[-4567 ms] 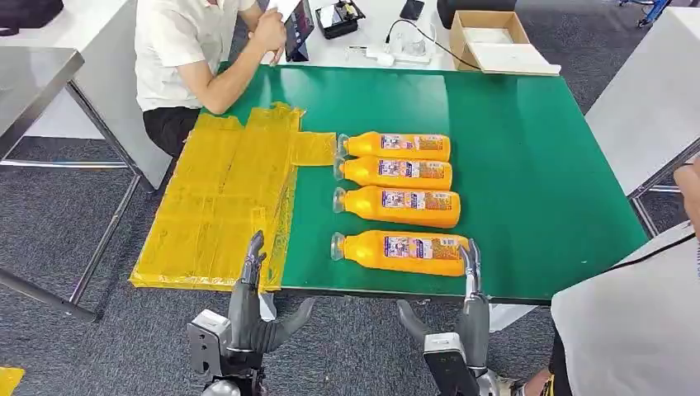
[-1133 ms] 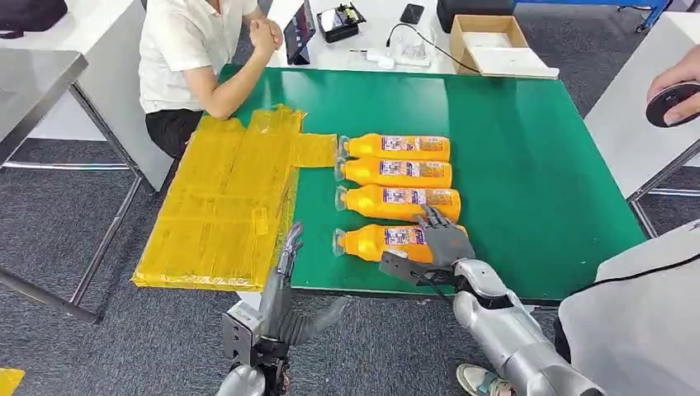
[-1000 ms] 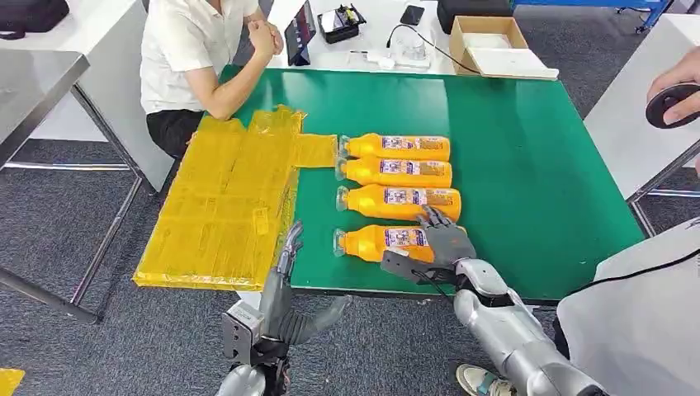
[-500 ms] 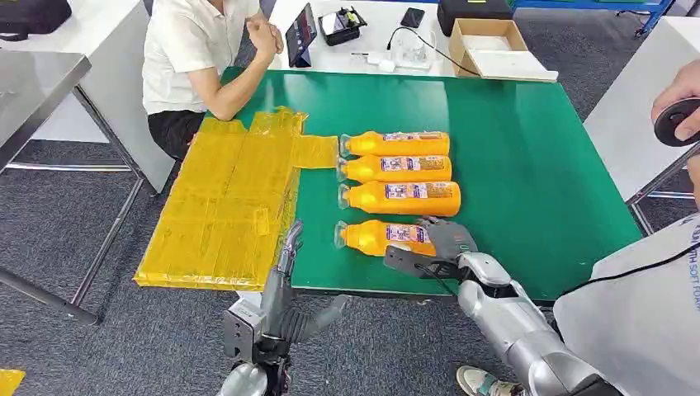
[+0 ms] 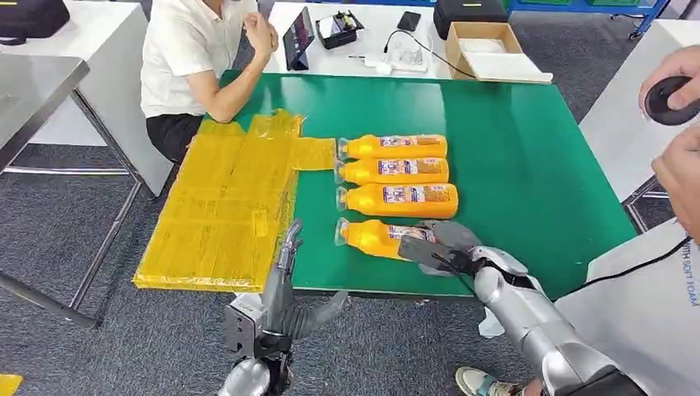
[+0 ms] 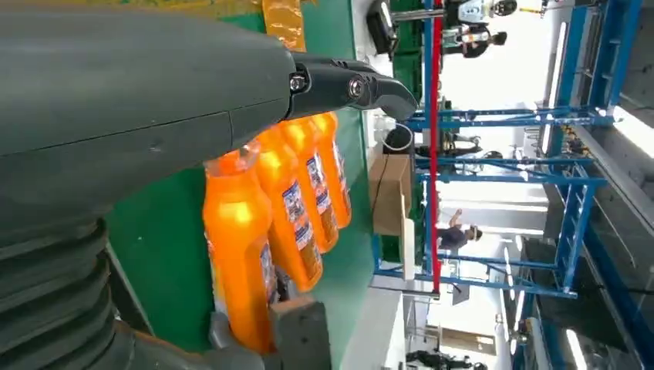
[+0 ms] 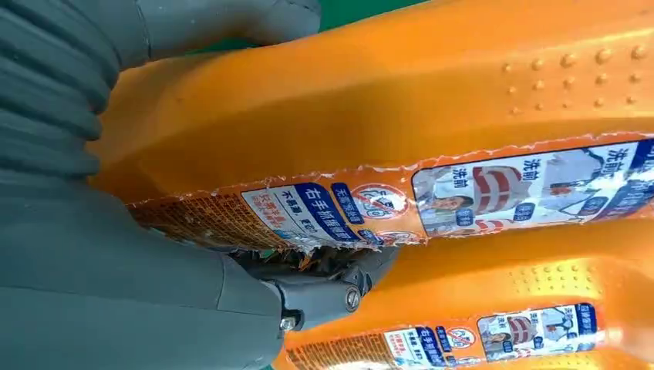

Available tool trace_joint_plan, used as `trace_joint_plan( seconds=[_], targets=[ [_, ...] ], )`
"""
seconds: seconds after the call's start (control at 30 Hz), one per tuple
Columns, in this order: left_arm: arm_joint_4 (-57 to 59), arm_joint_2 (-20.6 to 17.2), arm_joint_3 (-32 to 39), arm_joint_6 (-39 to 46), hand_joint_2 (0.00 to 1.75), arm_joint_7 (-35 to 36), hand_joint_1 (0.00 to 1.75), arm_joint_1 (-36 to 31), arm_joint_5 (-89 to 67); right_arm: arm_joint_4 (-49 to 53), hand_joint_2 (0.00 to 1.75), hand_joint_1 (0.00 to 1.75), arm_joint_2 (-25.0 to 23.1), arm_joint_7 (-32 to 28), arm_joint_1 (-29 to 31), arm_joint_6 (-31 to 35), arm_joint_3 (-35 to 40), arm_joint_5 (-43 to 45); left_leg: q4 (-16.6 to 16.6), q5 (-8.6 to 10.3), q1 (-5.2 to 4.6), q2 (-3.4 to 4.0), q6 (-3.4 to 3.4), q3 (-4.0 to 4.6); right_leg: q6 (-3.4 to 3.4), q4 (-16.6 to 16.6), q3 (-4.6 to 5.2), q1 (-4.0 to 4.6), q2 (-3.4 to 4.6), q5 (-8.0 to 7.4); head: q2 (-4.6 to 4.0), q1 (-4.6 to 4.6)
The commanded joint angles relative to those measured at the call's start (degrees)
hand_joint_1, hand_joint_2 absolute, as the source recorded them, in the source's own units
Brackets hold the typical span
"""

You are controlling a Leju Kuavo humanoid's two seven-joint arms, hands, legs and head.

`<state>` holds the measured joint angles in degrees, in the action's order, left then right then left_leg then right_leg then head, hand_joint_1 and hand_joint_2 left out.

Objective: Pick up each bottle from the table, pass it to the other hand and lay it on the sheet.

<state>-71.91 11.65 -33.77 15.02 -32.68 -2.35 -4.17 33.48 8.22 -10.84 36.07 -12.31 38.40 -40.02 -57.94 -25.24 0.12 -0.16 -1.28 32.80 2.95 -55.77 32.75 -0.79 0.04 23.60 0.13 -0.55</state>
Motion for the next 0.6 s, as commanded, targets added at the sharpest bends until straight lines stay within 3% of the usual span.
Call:
trace_joint_plan(
  seconds=[0.03, 0.2, 0.3, 0.33, 0.37, 0.6],
  targets=[
    [3.6, -1.2, -1.0, -0.2, 1.75, 0.1, 0.0, -1.3, 2.4, -4.3, 1.75, 1.75, 0.2, -2.8, -9.4, -2.2, 0.9, 7.9, 0.2, 0.12, 0.12, -0.34, 0.07, -0.15, -0.12, 0.3, -0.28, 0.13, -0.35, -0.04, 0.0, 0.04],
    [3.3, -1.3, -1.0, -0.3, 1.75, 0.1, 0.0, -1.3, 2.4, -3.8, 1.75, 1.75, 0.4, -2.8, -9.3, -2.1, 0.9, 8.1, 0.1, -0.07, 0.11, 0.08, 0.09, -0.34, -0.12, 0.2, -0.33, 0.12, 0.09, -0.02, 0.0, 0.02],
    [3.3, -1.3, -1.0, -0.3, 1.75, 0.1, 0.0, -1.3, 2.4, -3.8, 1.75, 1.75, 0.4, -2.8, -9.3, -2.1, 0.9, 8.1, 0.1, -0.1, 0.12, 0.05, 0.13, -0.42, -0.18, 0.2, -0.41, 0.14, 0.08, 0.01, 0.0, 0.04],
    [3.1, -0.7, 0.4, -0.1, 1.75, 1.0, 0.0, -0.8, 4.4, -2.7, 1.75, 1.75, 0.5, -3.3, -10.1, -1.2, -0.3, 9.9, 0.3, 0.15, 0.13, -0.2, 0.18, -0.07, -0.27, 0.4, -0.14, 0.16, -0.2, -0.16, 0.0, 0.04],
    [2.4, -0.6, 1.2, -0.1, 1.75, 1.3, 0.0, -0.4, 5.7, -1.2, 1.75, 1.75, 0.6, -3.8, -10.9, -0.1, -1.0, 10.9, 0.1, -0.1, 0.13, 0.06, 0.12, -0.45, -0.16, 0.1, -0.46, 0.15, 0.09, 0.03, 0.0, 0.02],
    [-3.2, -1.0, 6.3, 0.8, 1.75, 3.7, 0.0, 3.1, 17.8, 23.2, 1.75, 1.75, 0.1, -7.6, -22.9, 3.5, -12.5, 23.7, 0.1, -0.4, 0.2, 0.15, 0.18, -0.71, -0.28, 0.1, -0.72, 0.23, 0.18, 0.23, 0.0, 0.07]
  ],
)
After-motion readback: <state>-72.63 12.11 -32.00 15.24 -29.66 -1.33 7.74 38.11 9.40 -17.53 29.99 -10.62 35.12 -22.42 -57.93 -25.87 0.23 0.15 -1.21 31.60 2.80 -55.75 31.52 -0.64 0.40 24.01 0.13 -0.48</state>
